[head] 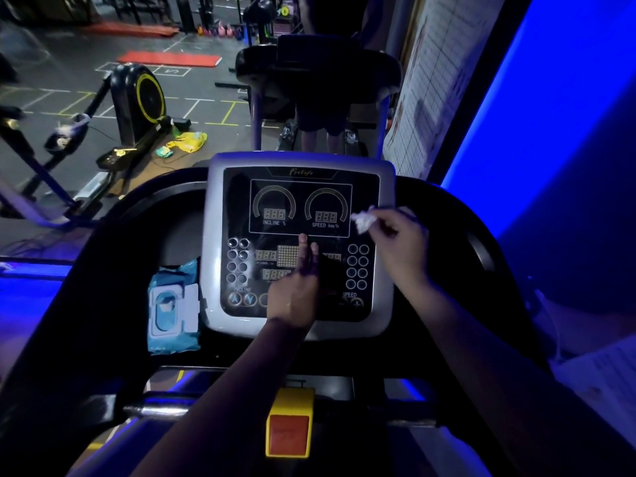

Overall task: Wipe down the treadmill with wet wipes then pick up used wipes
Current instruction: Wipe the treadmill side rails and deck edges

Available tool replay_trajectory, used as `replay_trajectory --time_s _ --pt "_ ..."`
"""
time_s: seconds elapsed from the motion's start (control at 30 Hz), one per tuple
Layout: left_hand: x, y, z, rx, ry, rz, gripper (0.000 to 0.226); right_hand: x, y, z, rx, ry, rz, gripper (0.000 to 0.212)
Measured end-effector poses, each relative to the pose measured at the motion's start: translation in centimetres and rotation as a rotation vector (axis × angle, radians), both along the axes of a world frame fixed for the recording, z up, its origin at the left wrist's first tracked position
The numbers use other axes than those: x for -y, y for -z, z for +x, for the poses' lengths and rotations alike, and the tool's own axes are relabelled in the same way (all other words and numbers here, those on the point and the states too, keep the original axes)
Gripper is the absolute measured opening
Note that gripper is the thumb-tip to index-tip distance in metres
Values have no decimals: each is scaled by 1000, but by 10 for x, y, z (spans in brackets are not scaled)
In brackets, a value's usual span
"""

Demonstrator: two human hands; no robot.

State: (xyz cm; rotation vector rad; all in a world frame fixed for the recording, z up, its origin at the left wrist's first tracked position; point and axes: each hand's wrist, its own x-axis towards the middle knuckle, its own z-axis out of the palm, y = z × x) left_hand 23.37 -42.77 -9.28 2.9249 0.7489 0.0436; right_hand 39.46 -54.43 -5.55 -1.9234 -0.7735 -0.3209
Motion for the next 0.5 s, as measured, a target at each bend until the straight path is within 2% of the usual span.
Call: replay_trajectory --time_s 0.1,0.23,0.37,0.43,0.5 --pt "1 0 0 29 -8 19 84 -7 -1 8 137 45 -116 24" --pt "0 -1 -2 1 20 10 81 -8 19 -19 247 52 -252 20" --pt "1 -4 -2 -13 12 21 74 -13 36 -54 114 -200 -301 20" --pt "-4 -3 -3 -17 26 13 75 -11 33 -56 -20 -173 -196 13" --pt "-10 -7 -3 -18 51 -14 83 -9 22 -42 -106 -41 -48 9"
